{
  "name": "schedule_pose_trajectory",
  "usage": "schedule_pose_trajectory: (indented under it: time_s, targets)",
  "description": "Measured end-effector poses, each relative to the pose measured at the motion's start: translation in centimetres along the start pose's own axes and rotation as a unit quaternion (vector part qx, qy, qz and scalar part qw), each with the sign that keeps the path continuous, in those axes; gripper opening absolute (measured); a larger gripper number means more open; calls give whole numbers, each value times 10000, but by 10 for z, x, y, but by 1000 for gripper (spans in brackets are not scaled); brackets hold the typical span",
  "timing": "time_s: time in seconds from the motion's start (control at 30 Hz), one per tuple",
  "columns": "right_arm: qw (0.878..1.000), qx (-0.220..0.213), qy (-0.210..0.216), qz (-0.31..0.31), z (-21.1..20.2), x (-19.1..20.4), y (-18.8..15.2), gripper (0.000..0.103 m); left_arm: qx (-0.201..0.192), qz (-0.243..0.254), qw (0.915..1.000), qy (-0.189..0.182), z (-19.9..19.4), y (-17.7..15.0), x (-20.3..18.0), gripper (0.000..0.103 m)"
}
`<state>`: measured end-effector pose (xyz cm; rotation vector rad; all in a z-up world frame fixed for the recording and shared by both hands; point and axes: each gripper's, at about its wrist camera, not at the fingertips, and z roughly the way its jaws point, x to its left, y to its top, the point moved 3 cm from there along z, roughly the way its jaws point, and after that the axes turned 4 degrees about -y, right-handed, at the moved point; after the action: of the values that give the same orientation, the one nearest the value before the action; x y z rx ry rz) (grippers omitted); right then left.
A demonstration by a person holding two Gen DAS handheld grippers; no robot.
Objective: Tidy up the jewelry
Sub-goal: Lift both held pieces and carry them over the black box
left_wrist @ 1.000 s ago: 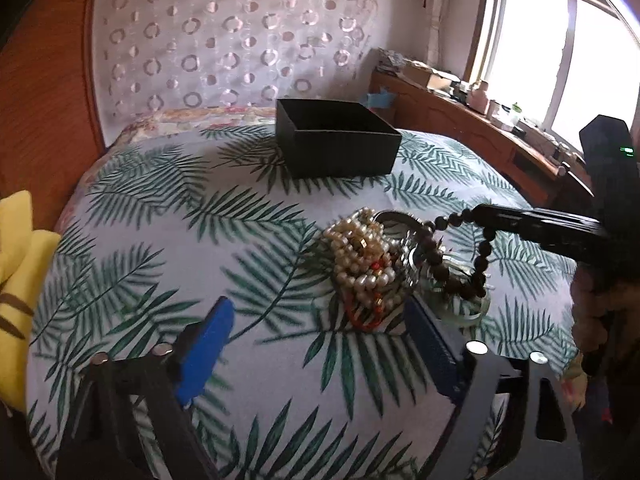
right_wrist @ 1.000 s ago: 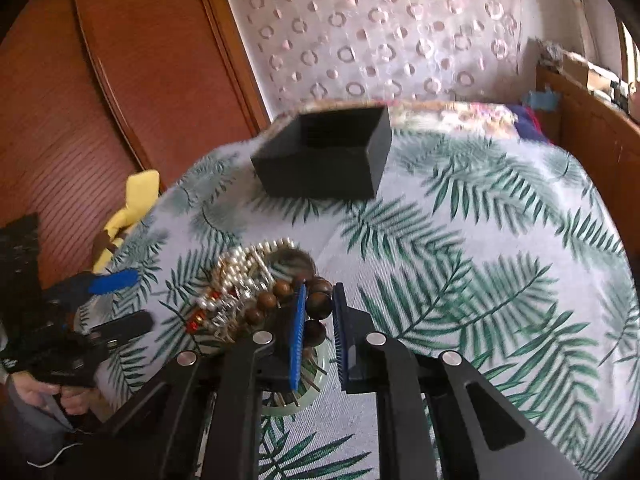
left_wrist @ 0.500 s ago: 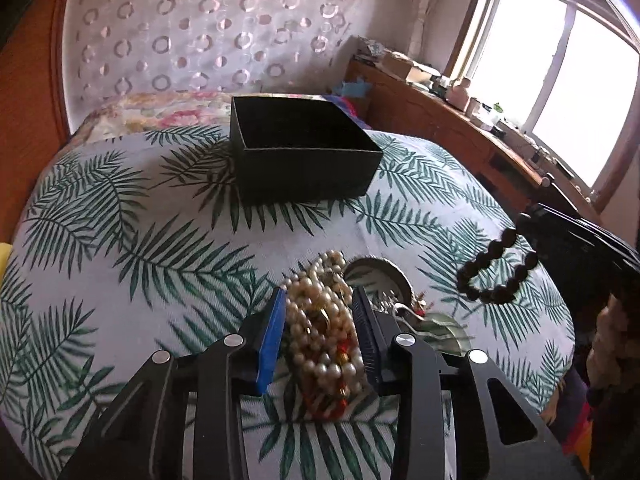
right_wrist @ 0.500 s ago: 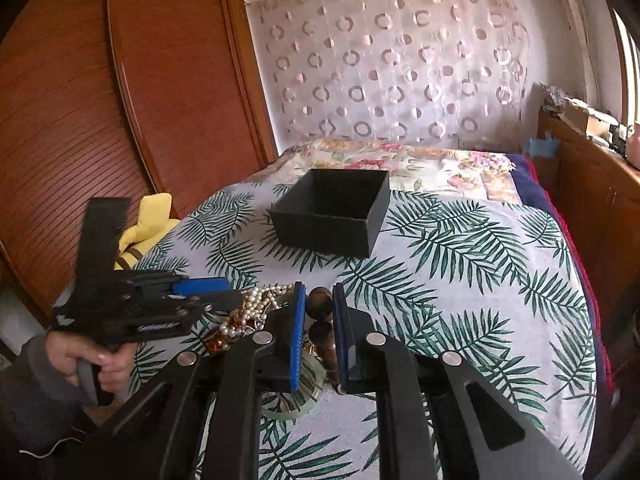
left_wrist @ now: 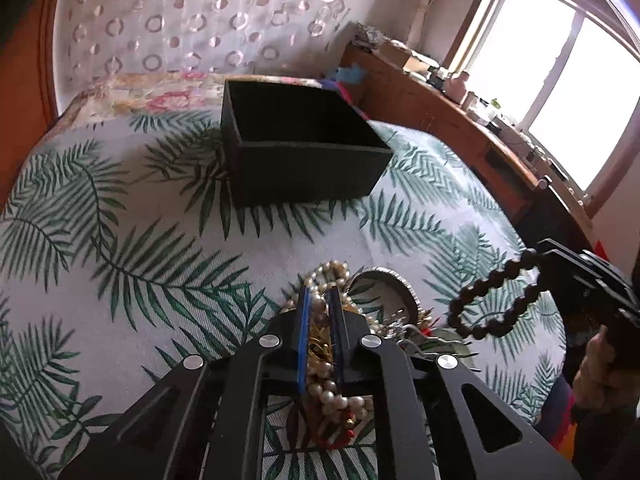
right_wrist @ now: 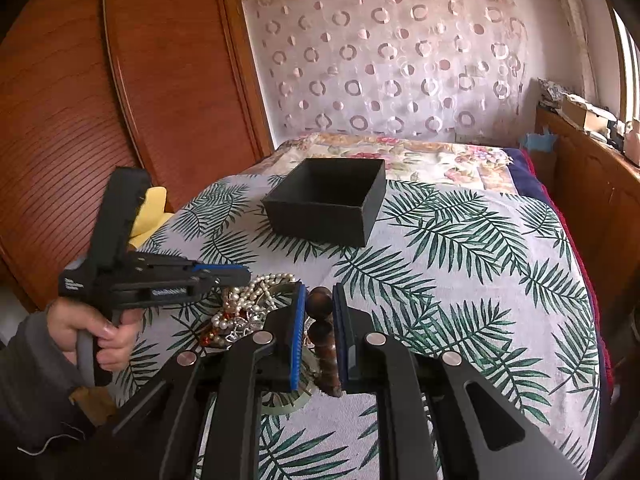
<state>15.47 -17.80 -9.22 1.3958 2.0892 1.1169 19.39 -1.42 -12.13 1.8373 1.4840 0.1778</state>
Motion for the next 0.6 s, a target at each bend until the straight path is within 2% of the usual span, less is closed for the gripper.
schedule_pose_trajectory:
  time_s: [0.2,0.4,0.6]
  targets:
    - [10000,-77,-26,-56,-7,1,6,15,-326,213,9992,105,-29,14,-10,7]
    - [9997,-197,-31,-147,-17,2,19,15,-694,402,9968,59,-65,36,-25,7]
    - [9990,-360,-18,-268,-25,7,37,15,-918,574,9940,131,-85,55,-39,7]
